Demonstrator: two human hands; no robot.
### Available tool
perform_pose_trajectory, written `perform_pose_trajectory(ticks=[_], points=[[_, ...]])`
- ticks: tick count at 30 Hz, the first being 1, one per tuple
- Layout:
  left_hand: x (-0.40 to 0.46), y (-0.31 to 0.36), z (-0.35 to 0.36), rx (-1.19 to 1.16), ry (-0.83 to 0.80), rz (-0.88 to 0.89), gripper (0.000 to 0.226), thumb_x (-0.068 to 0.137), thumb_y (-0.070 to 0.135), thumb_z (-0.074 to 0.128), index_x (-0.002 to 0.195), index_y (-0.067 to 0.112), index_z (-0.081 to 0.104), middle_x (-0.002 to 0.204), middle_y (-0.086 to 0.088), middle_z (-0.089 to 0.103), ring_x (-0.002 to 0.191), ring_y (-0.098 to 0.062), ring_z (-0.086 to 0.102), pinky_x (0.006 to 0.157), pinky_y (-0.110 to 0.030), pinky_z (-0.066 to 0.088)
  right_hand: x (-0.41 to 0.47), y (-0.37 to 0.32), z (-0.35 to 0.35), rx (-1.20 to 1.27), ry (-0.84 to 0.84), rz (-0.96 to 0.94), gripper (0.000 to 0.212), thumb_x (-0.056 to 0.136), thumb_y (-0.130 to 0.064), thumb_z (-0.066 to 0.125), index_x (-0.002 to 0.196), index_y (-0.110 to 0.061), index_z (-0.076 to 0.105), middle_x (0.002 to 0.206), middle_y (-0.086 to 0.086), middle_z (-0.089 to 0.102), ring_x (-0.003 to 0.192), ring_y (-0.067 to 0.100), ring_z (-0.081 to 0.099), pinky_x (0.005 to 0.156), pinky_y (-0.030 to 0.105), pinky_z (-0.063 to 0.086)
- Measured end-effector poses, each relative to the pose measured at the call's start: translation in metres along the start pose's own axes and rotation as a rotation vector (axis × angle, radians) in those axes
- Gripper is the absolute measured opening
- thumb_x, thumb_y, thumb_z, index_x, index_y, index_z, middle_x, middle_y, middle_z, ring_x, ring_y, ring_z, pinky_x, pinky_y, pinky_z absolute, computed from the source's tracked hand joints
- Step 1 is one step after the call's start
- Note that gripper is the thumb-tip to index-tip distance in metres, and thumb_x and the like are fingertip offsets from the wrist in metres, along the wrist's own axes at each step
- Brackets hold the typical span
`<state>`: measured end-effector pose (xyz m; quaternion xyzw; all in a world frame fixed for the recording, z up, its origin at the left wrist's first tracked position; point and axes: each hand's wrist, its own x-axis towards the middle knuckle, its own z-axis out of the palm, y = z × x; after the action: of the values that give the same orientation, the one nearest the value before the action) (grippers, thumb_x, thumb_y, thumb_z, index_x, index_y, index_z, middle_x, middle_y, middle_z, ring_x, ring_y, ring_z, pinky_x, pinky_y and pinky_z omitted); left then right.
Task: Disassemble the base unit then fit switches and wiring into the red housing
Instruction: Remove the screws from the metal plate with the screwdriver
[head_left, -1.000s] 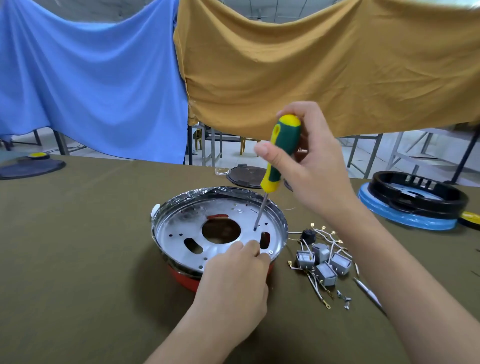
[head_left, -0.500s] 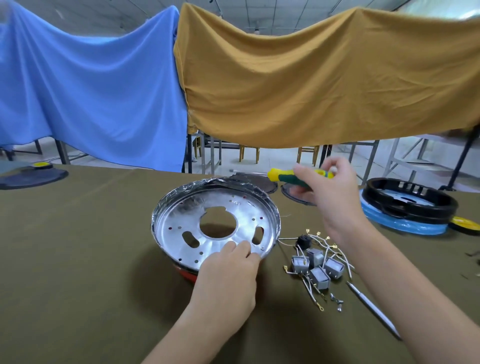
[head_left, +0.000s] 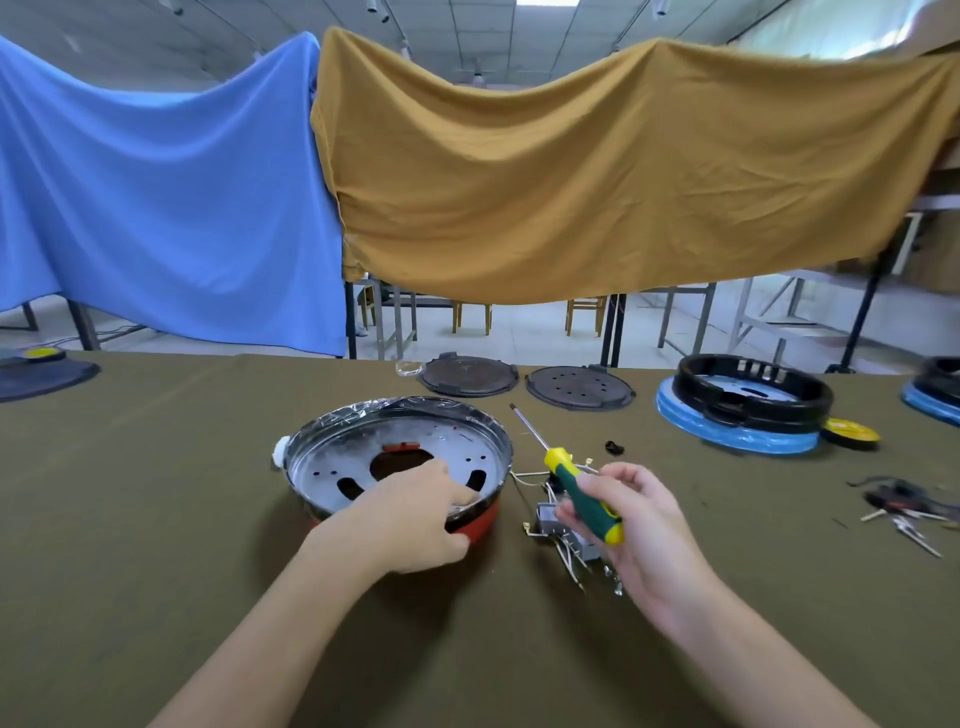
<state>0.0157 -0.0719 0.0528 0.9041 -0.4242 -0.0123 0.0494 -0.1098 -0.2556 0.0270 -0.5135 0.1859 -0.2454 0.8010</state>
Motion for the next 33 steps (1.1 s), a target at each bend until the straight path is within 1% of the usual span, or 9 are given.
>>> perform_pose_trajectory(ticks=[4, 8, 12, 15, 20, 25, 28, 30, 33], points=[[-0.008, -0.003, 0.012, 0.159, 0.073, 0.013, 0.055, 0.097, 0.045, 0.045, 0.15, 0.046, 0.028, 0.1, 0.01, 0.031, 0.101, -0.02, 0.057, 0.063, -0.029, 0.035, -0.011, 0.011, 0.012, -0.172, 0.086, -0.071, 0.018, 0.087, -0.005, 0.067, 0.097, -0.009, 0.052, 0.083, 0.007, 0.063, 0.071, 0.026, 0.073, 0.084, 0.043, 0.056], [-0.002, -0.001, 0.006, 0.107, 0.033, 0.005, 0.039, 0.097, 0.034, 0.047, 0.136, 0.037, 0.048, 0.104, 0.005, 0.049, 0.108, -0.023, 0.057, 0.065, -0.031, 0.036, -0.021, 0.023, 0.019, -0.367, 0.065, -0.132, 0.014, 0.086, -0.008, 0.062, 0.092, -0.016, 0.053, 0.07, -0.004, 0.058, 0.072, 0.019, 0.07, 0.066, 0.032, 0.045], [-0.007, 0.0, -0.008, 0.131, 0.002, 0.032, 0.023, 0.094, 0.027, 0.048, 0.115, 0.026, 0.058, 0.099, 0.001, 0.052, 0.099, -0.026, 0.058, 0.067, -0.033, 0.044, -0.025, 0.028, 0.019, -0.525, 0.044, -0.171, 0.013, 0.084, -0.011, 0.061, 0.087, -0.02, 0.053, 0.079, 0.008, 0.057, 0.067, 0.017, 0.051, 0.064, 0.034, 0.04], [-0.022, -0.014, -0.014, 0.204, 0.007, -0.005, 0.034, 0.092, 0.024, 0.05, 0.125, 0.031, 0.053, 0.097, 0.007, 0.041, 0.089, -0.019, 0.052, 0.067, -0.032, 0.044, -0.025, 0.032, 0.02, -0.543, 0.053, -0.18, 0.013, 0.083, -0.012, 0.059, 0.087, -0.023, 0.051, 0.082, 0.011, 0.057, 0.064, 0.015, 0.045, 0.061, 0.032, 0.038], [-0.033, -0.002, 0.01, 0.204, 0.272, -0.011, 0.035, 0.097, 0.049, 0.049, 0.125, 0.028, 0.05, 0.112, 0.01, 0.044, 0.101, -0.012, 0.051, 0.069, -0.025, 0.039, -0.027, 0.039, 0.025, -0.62, 0.006, -0.168, 0.013, 0.086, -0.013, 0.055, 0.087, -0.024, 0.049, 0.101, 0.017, 0.056, 0.075, 0.02, 0.047, 0.066, 0.031, 0.036], [-0.034, -0.003, 0.013, 0.123, 0.443, 0.012, 0.018, 0.1, 0.036, 0.048, 0.106, 0.023, 0.059, 0.1, 0.011, 0.05, 0.1, -0.012, 0.052, 0.07, -0.023, 0.035, -0.03, 0.043, 0.022, -0.754, -0.03, -0.215, 0.011, 0.09, -0.012, 0.052, 0.09, -0.023, 0.049, 0.101, -0.001, 0.046, 0.074, 0.001, 0.045, 0.065, 0.022, 0.033], [-0.053, -0.015, 0.007, 0.103, 0.527, 0.15, 0.007, 0.09, 0.026, 0.067, 0.087, 0.021, 0.065, 0.083, 0.011, 0.052, 0.08, -0.014, 0.056, 0.064, -0.026, 0.033, -0.03, 0.044, 0.021, -0.835, -0.061, -0.246, 0.011, 0.093, -0.012, 0.048, 0.092, -0.023, 0.048, 0.102, -0.007, 0.041, 0.077, -0.007, 0.044, 0.06, 0.008, 0.035], [-0.07, -0.028, 0.004, 0.031, 0.554, 0.212, 0.007, 0.085, 0.023, 0.07, 0.08, 0.02, 0.066, 0.077, 0.012, 0.054, 0.071, -0.012, 0.052, 0.061, -0.027, 0.034, -0.031, 0.044, 0.021, -0.884, -0.07, -0.272, 0.011, 0.095, -0.011, 0.046, 0.093, -0.022, 0.048, 0.104, -0.01, 0.04, 0.077, -0.004, 0.046, 0.059, 0.004, 0.036], [-0.089, -0.043, 0.003, -0.035, 0.485, 0.278, 0.005, 0.085, 0.023, 0.067, 0.08, 0.021, 0.068, 0.077, 0.016, 0.057, 0.072, -0.008, 0.052, 0.069, -0.026, 0.039, -0.031, 0.044, 0.021, -1.0, -0.071, -0.302, 0.012, 0.095, -0.014, 0.044, 0.092, -0.025, 0.045, 0.104, -0.01, 0.037, 0.071, 0.006, 0.05, 0.056, 0.014, 0.035]])
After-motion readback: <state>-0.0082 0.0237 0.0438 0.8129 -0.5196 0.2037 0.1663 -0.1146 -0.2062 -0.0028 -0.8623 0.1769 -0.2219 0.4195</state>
